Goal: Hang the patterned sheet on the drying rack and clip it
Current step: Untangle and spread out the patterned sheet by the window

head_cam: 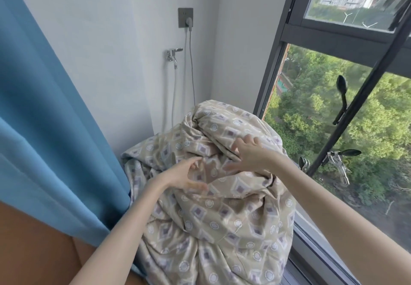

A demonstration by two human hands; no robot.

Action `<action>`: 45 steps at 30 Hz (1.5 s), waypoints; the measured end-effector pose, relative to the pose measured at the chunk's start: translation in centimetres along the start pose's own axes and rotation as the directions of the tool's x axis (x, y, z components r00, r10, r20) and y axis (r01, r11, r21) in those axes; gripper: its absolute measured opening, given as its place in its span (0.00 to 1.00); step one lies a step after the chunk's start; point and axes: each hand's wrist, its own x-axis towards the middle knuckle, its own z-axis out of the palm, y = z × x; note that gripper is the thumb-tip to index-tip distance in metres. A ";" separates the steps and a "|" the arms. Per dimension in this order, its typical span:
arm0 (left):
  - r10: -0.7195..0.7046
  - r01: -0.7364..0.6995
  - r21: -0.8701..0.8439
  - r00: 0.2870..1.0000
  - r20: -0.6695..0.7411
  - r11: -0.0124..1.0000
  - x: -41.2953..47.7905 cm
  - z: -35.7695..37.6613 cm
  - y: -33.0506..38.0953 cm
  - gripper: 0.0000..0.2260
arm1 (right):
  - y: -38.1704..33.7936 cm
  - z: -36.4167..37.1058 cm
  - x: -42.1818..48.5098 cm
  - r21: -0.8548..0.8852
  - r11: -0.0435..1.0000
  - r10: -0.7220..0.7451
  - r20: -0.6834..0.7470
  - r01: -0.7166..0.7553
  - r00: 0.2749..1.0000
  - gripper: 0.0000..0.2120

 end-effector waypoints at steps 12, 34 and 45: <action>0.026 0.056 0.158 0.881 -0.473 0.986 2.9 -1.2 0.3 0.37 | -0.5 4.3 7.4 0.029 0.999 0.048 -0.510 -0.039 0.859 0.11; 0.410 -0.561 0.136 0.399 -0.820 0.817 1.8 -9.4 18.2 0.02 | 5.8 -5.2 -6.0 0.144 0.968 -0.076 -0.611 0.205 0.788 0.37; 0.470 -0.469 0.275 0.371 -0.801 0.839 2.1 -9.2 16.7 0.12 | 7.4 -9.2 -8.7 0.617 0.650 0.473 -0.786 0.445 0.398 0.14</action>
